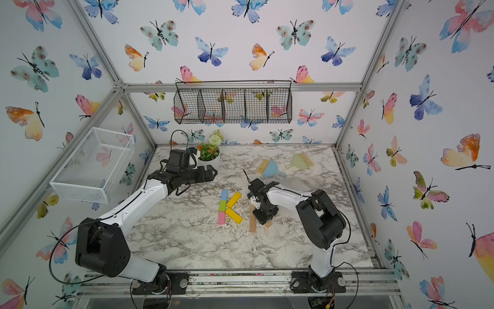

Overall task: Assemble the letter k with building blocks
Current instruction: Assemble the building block at the center of the board.

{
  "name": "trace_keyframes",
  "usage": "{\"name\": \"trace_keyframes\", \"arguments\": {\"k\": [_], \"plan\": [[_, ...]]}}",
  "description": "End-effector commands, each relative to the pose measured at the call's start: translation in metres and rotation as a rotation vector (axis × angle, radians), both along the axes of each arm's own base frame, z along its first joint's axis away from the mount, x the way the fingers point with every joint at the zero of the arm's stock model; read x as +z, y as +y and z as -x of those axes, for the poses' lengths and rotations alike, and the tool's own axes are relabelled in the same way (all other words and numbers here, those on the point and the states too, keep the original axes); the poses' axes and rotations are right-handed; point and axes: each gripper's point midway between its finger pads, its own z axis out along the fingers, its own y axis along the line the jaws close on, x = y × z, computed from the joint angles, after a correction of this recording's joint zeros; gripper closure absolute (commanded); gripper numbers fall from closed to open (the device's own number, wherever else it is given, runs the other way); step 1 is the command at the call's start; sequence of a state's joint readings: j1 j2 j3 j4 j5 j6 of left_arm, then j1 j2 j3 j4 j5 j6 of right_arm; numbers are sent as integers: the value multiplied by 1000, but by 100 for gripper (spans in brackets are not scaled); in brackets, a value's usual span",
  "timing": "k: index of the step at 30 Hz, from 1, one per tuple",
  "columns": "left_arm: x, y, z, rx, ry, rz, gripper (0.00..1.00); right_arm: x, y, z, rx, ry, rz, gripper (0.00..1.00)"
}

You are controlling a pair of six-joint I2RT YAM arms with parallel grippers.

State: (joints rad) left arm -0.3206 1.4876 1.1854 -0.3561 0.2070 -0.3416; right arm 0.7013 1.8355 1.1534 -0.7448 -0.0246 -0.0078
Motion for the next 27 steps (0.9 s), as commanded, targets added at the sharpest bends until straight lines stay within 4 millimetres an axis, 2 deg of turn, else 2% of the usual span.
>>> {"name": "trace_keyframes", "arguments": {"k": [1, 11, 15, 19, 27], "plan": [[2, 1, -3, 4, -5, 7, 2, 0, -2, 0, -7, 5, 26, 52], [2, 1, -2, 3, -5, 7, 2, 7, 0, -2, -13, -13, 20, 49], [4, 2, -1, 1, -14, 5, 2, 14, 0, -5, -19, -33, 13, 42], [6, 5, -2, 15, -26, -5, 2, 27, 1, -9, -28, -68, -8, 33], [19, 22, -1, 86, -82, -50, 2, 67, -5, -30, -87, -216, -6, 24]]}}
